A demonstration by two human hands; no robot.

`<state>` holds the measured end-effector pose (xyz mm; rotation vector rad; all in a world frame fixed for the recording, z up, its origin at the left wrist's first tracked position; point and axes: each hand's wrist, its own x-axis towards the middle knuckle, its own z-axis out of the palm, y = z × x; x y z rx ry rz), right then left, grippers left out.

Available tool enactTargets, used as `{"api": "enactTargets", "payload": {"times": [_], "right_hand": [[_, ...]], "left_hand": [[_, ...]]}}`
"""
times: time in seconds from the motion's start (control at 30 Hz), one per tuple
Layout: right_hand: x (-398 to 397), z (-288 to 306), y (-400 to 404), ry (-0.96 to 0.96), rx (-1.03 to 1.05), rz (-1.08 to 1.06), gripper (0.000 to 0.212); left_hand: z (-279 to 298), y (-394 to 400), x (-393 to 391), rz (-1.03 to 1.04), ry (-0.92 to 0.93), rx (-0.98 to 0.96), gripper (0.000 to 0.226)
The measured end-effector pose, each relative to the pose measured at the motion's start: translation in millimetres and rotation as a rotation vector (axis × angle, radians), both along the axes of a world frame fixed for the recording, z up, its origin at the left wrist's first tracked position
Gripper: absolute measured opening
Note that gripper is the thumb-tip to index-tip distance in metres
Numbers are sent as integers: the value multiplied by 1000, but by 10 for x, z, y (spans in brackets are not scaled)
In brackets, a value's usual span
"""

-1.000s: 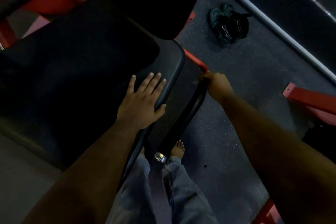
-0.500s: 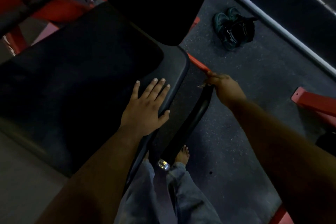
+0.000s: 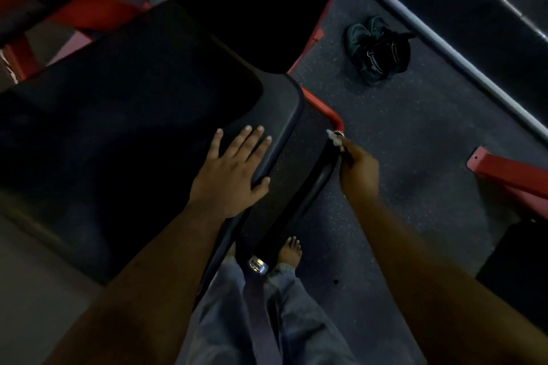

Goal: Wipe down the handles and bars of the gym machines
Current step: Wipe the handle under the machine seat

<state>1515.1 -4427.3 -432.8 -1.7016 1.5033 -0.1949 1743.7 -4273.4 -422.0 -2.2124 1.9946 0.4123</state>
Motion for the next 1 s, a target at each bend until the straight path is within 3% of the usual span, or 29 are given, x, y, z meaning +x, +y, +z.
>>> {"api": "enactTargets", "payload": {"times": [0.13,0.33,0.47,0.57,0.63,0.73,0.83,1.0], "right_hand": [[160,-220,-103,37,115,-284,46],[152,315,936,-229,201,-553,22],[207,625,1795,-297,324,-582,24],[240,624,1565,-263,224,-604,30],[269,490,1099,-76,42,-464,35],[314,332,594,125,-130,-84,40],[207,347,680,114,-189,71,44],[9,546,1554,116,-240,321,51]], "left_hand": [[-18,0,16,7,10,1,84],[-29,3,1,11,22,-34,82],[-10,-11,-1,16,40,-23,81],[-11,-8,4,19,38,-16,82],[-14,-14,7,16,33,-10,81],[-35,0,-2,14,43,3,81],[-53,7,-10,13,53,2,81],[5,3,-1,15,109,46,74]]}}
